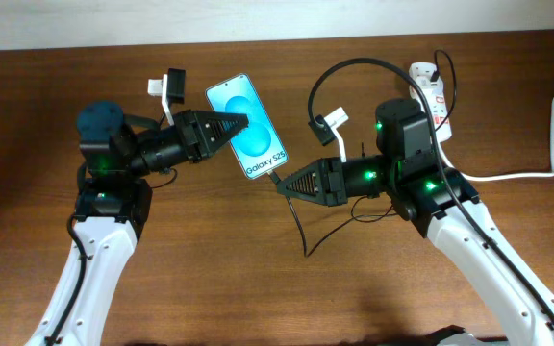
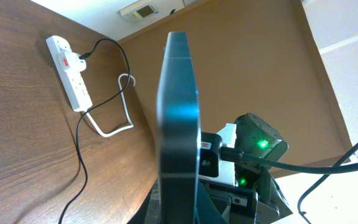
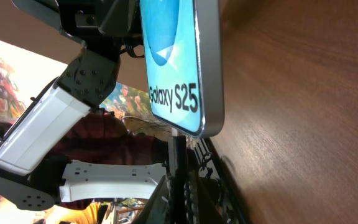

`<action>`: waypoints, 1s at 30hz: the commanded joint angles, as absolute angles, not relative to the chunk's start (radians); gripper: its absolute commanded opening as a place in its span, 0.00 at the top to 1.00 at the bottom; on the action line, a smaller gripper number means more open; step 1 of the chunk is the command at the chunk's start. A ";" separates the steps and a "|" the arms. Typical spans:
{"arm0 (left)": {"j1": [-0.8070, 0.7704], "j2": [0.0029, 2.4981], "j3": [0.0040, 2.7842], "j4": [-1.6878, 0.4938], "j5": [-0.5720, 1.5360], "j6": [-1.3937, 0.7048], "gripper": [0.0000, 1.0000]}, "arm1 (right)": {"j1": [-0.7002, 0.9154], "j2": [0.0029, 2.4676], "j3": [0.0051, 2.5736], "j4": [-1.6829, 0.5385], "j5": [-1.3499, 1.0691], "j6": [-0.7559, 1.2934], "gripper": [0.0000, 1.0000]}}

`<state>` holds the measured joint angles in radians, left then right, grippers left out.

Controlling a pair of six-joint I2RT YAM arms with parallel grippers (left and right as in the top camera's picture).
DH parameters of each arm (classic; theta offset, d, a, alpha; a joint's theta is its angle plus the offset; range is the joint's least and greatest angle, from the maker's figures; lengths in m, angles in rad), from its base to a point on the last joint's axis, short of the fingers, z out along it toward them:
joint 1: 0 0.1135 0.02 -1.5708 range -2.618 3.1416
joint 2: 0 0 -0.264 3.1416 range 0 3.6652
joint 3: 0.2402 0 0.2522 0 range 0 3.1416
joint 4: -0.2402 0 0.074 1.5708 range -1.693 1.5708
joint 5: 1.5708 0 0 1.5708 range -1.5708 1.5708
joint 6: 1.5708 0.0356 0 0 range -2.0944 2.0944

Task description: Plug charger to phone and switch on socket

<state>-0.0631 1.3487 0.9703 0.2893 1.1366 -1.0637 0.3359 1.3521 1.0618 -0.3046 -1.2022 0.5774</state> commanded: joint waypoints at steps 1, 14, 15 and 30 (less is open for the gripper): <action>-0.065 1.343 0.984 0.297 1.163 -1.069 1.00 | 0.321 1.353 1.068 -0.298 -1.200 0.582 0.96; -0.065 1.343 0.984 0.297 1.185 -1.069 1.00 | 0.354 1.355 1.068 -0.200 -1.113 0.638 0.96; -0.065 1.343 0.984 0.297 1.187 -1.069 1.00 | 0.354 1.355 1.068 -0.185 -1.113 0.638 0.96; -0.065 1.343 0.984 0.297 1.211 -1.069 1.00 | 0.354 1.355 1.068 -0.085 -1.083 0.645 0.95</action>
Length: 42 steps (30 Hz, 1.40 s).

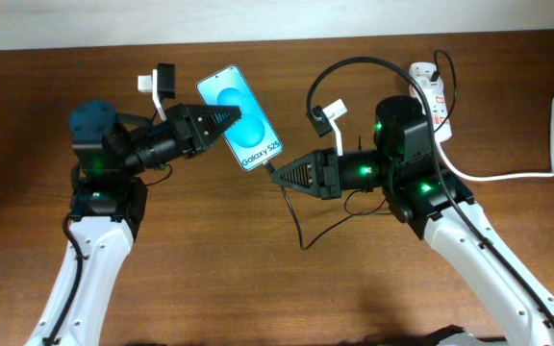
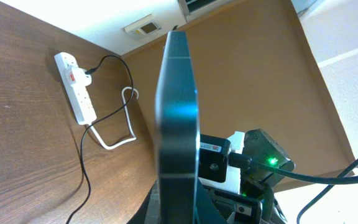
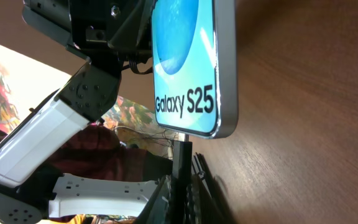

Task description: Plug charger to phone and switch on socket

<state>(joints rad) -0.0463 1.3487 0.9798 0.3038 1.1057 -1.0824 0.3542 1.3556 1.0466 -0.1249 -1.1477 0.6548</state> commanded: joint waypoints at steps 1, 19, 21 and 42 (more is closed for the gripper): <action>-0.065 1.343 0.984 0.297 1.208 -1.069 1.00 | 0.354 1.355 1.068 -0.084 -1.083 0.645 0.96; -0.109 1.343 0.984 0.297 1.204 -1.069 1.00 | 0.413 1.450 1.068 0.181 -0.989 0.768 0.96; -0.109 1.343 0.984 0.297 1.205 -1.069 1.00 | 0.425 1.454 1.068 0.227 -0.984 0.768 0.96; 0.062 1.343 0.984 0.436 1.255 -1.024 1.00 | 0.394 1.444 1.068 0.054 -1.176 0.616 0.27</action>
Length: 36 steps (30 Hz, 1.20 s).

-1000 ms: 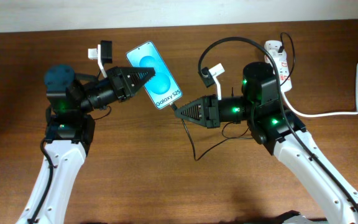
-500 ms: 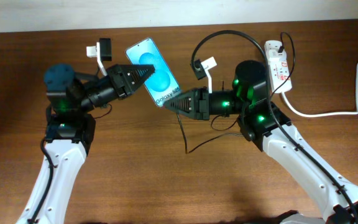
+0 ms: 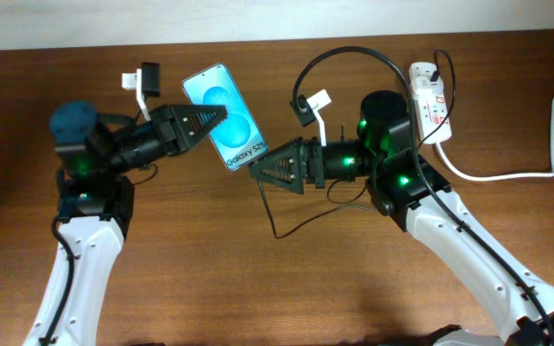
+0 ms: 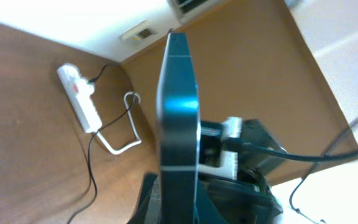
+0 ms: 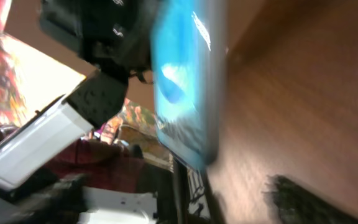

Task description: Plug charger to phone and switch on socket

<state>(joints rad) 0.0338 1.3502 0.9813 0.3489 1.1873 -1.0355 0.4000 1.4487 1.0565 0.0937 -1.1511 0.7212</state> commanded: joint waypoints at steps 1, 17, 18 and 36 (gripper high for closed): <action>0.062 1.343 0.984 0.437 1.254 -1.024 1.00 | 0.399 1.444 1.068 0.034 -1.179 0.585 0.35; 0.059 1.343 0.984 0.425 1.283 -1.084 1.00 | 0.478 1.444 1.068 0.084 -1.105 0.585 0.96; 0.059 1.343 0.984 0.425 1.296 -1.084 1.00 | 0.478 1.444 1.068 0.086 -1.093 0.584 0.95; 0.013 1.343 0.984 0.380 1.382 -1.068 1.00 | 0.477 1.444 1.068 0.149 -1.069 0.663 0.96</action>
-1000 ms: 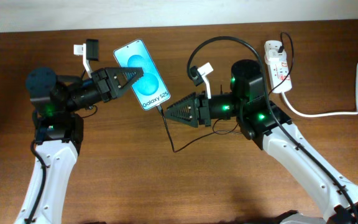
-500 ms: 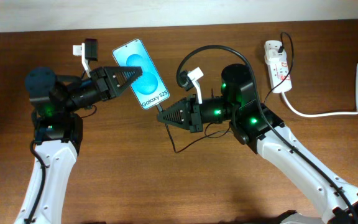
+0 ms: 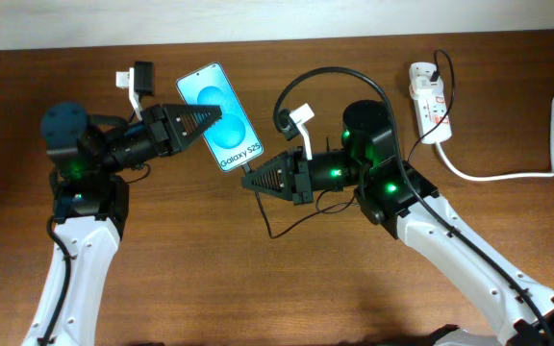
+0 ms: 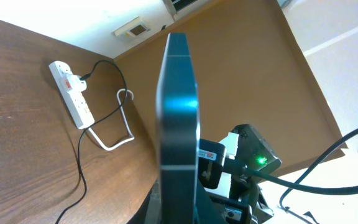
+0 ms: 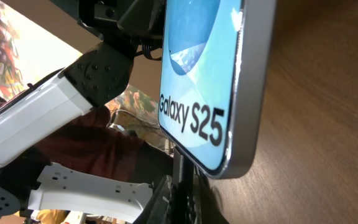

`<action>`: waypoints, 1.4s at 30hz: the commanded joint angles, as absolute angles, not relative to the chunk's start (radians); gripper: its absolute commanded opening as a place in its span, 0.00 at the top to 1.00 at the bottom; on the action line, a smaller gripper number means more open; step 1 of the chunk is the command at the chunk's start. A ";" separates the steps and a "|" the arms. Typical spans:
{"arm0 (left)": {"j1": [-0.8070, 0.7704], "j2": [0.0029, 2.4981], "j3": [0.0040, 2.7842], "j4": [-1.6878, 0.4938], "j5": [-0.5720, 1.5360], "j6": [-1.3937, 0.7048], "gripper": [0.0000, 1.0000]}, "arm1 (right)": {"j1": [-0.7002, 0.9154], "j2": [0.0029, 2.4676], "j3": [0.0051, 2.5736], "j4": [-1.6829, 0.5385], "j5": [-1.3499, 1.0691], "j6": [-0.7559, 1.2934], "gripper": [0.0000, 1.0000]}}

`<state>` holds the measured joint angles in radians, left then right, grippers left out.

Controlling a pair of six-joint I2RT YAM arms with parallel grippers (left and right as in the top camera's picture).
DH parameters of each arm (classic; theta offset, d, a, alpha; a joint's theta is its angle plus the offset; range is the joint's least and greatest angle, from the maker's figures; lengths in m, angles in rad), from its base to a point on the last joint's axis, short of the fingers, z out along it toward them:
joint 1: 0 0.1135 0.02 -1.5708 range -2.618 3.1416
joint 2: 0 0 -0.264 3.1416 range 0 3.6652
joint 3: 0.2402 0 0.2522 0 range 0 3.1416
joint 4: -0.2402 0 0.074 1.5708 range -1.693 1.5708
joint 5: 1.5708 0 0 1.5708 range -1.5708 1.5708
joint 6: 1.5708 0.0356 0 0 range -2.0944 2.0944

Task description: Plug charger to phone and switch on socket

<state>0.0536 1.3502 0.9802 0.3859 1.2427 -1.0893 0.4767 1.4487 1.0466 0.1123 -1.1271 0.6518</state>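
Note:
The phone [image 3: 221, 127], screen lit blue and reading Galaxy S25, is held off the table with my left gripper [image 3: 208, 116] shut on its upper half. In the left wrist view the phone [image 4: 178, 112] shows edge-on between the fingers. My right gripper [image 3: 248, 179] is shut on the black charger plug [image 5: 181, 177], whose tip sits at the phone's [image 5: 211, 81] lower end. Whether it is in the port cannot be told. The white socket strip [image 3: 427, 88] lies at the back right with a black plug in it.
The charger's black cable [image 3: 327, 73] loops over my right arm and trails on the brown table [image 3: 258, 279]. A white mains lead [image 3: 508, 175] runs from the strip to the right edge. The strip [image 4: 70, 93] also shows in the left wrist view.
Both grippers have shifted a little to the left with the phone and the plug. The plug is still at the phone's lower end. The right wrist view is sharp again.
At first the left gripper held the phone near the table's middle and the right held the plug at its lower end. At each later moment both stood further left, still paired the same way, with the cable loop following.

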 commanded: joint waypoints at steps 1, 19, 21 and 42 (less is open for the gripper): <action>0.013 1.343 0.984 0.380 1.383 -1.068 1.00 | 0.478 1.444 1.068 0.150 -1.069 0.663 0.96; 0.016 1.343 0.984 0.381 1.353 -1.069 1.00 | 0.476 1.444 1.068 0.082 -1.088 0.663 0.59; 0.026 1.343 0.984 0.381 1.346 -1.069 1.00 | 0.476 1.444 1.068 0.056 -1.089 0.663 0.57; 0.068 1.343 0.984 -0.242 0.840 -0.897 1.00 | 0.313 1.444 1.068 -0.459 -0.794 0.572 0.02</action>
